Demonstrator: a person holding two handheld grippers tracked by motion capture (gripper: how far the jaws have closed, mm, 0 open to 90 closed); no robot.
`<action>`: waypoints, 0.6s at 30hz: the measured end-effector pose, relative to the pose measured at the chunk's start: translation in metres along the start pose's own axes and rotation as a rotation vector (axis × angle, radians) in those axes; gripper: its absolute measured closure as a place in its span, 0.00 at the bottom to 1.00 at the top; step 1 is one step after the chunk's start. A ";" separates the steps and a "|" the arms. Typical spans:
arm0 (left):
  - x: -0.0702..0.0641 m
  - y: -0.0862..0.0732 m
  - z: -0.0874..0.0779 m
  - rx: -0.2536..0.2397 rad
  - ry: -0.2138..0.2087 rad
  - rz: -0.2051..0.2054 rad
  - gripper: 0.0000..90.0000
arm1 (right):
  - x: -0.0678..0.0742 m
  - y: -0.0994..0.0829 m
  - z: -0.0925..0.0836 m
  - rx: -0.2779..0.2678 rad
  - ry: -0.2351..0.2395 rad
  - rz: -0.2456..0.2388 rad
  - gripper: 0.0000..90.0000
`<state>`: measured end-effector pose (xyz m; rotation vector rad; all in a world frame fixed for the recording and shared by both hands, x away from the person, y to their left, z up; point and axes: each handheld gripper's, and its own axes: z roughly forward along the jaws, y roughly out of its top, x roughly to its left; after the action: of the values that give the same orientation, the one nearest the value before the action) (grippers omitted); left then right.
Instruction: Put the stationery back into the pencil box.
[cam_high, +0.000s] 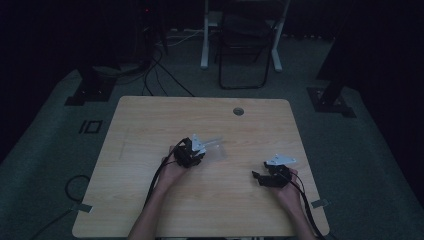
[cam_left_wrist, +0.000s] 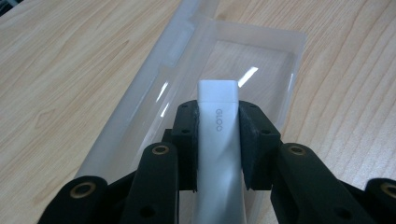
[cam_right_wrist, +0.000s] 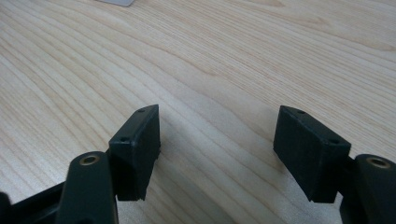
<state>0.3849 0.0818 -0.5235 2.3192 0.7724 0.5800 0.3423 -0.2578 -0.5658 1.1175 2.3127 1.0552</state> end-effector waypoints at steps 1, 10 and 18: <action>0.000 0.000 0.000 0.001 0.001 0.002 0.78 | 0.000 0.000 0.000 0.000 0.000 0.000 0.35; -0.003 0.000 -0.001 -0.010 0.017 0.010 0.64 | 0.000 0.000 0.000 0.001 0.000 -0.001 0.35; -0.009 -0.003 -0.014 -0.032 0.022 0.022 0.63 | 0.000 0.000 0.000 0.000 0.001 -0.003 0.35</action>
<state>0.3690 0.0834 -0.5178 2.2985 0.7431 0.6249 0.3422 -0.2580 -0.5658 1.1139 2.3141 1.0546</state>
